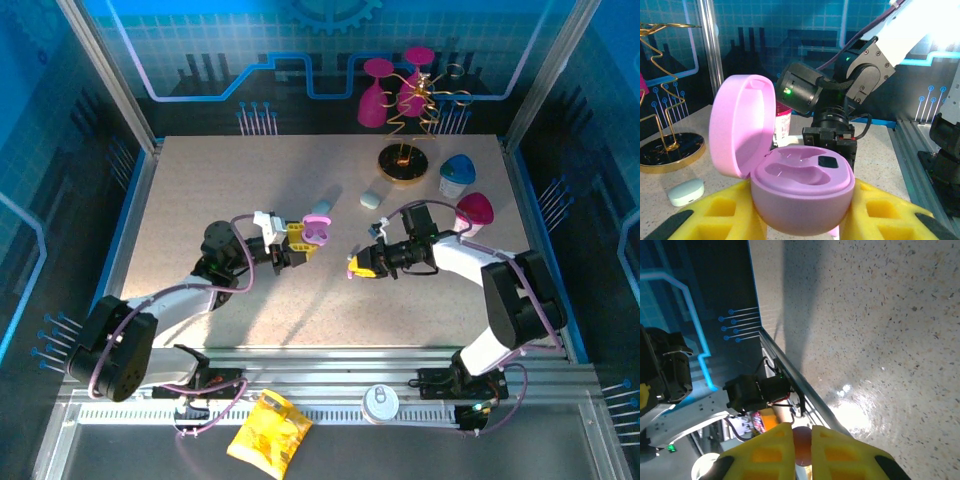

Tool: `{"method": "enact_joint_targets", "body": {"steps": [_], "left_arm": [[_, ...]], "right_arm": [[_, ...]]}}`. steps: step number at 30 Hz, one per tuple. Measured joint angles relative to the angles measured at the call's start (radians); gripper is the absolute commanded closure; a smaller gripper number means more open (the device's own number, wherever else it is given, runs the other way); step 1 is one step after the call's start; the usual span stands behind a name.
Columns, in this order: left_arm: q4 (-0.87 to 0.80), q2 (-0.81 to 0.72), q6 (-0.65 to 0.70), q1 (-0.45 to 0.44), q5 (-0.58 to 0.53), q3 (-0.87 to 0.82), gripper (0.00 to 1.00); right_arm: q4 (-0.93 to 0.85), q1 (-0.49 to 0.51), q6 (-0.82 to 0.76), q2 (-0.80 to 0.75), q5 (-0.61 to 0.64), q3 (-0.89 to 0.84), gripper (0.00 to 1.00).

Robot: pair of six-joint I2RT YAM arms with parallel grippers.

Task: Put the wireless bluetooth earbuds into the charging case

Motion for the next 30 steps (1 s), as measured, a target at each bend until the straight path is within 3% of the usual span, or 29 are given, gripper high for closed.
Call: {"method": "enact_joint_targets", "body": {"steps": [15,21,30], "left_arm": [[-0.014,-0.005,0.015,0.0,-0.022,-0.013,0.68],[0.056,0.011,0.015,0.0,-0.077,-0.028,0.68],[0.204,0.119,0.039,-0.014,-0.262,-0.04,0.68]], "right_arm": [[0.572,-0.019,0.46,0.048,-0.103,-0.161,0.92],[0.672,-0.019,0.565,-0.028,-0.081,-0.187,0.92],[0.711,-0.01,0.628,-0.176,-0.035,-0.152,0.92]]}}
